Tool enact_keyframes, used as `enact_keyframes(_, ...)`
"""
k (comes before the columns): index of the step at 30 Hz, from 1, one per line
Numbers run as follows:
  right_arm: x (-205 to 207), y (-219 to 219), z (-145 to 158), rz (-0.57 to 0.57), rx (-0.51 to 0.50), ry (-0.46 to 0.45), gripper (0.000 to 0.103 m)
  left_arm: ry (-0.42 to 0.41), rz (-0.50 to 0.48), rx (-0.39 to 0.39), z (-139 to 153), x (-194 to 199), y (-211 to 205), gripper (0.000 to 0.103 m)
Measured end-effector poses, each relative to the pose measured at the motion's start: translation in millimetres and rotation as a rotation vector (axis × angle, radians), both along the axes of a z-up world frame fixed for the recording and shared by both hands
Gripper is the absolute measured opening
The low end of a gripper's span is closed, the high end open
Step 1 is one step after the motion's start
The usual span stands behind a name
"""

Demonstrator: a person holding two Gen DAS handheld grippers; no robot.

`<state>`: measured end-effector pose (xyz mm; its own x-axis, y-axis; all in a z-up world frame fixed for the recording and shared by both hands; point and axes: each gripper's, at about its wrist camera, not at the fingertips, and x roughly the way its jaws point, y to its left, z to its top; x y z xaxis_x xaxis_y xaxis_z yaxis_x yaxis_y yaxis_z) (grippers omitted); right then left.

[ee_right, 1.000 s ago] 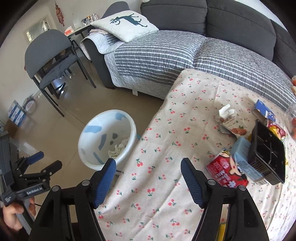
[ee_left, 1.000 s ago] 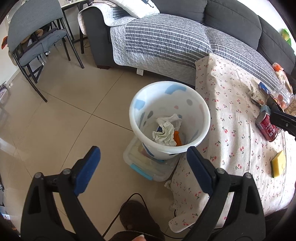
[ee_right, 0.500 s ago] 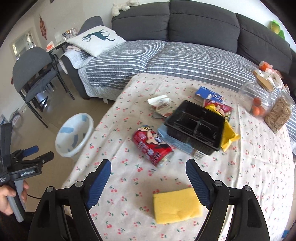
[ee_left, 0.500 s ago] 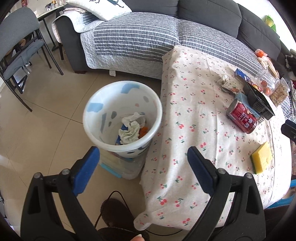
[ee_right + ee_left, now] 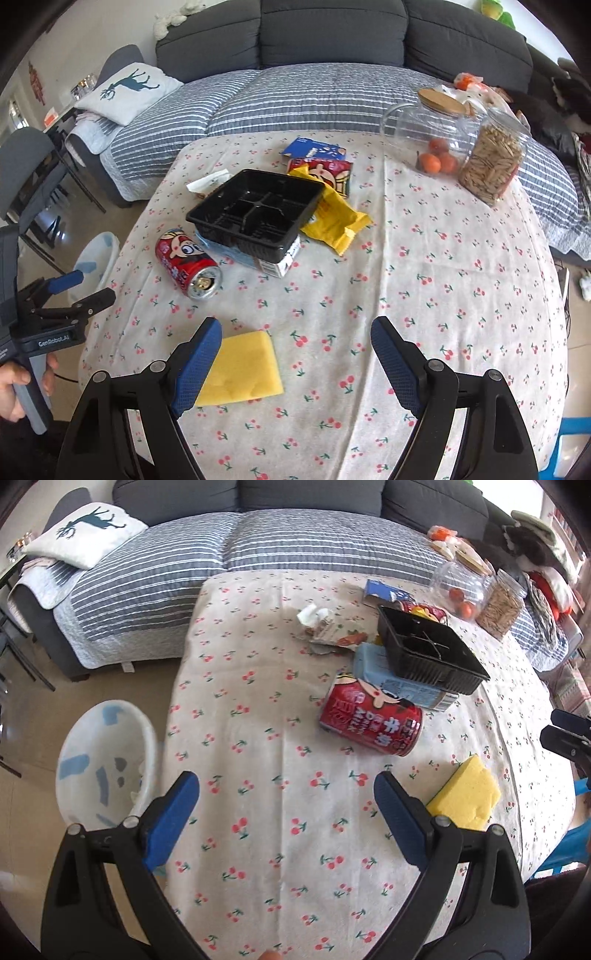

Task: Collect trash
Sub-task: 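Grasp the red milk can with the left gripper, then carry the red can to the wastebasket and release it while the right gripper grasps the yellow sponge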

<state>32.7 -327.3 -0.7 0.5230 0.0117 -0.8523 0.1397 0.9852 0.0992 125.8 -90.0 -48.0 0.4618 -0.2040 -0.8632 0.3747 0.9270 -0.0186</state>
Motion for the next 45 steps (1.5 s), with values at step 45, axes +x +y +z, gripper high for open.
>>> enact_keyframes(45,-1,15,-48,0.076,0.058,0.147,0.084,0.041,-0.019,0.018,-3,10,-12,0.09)
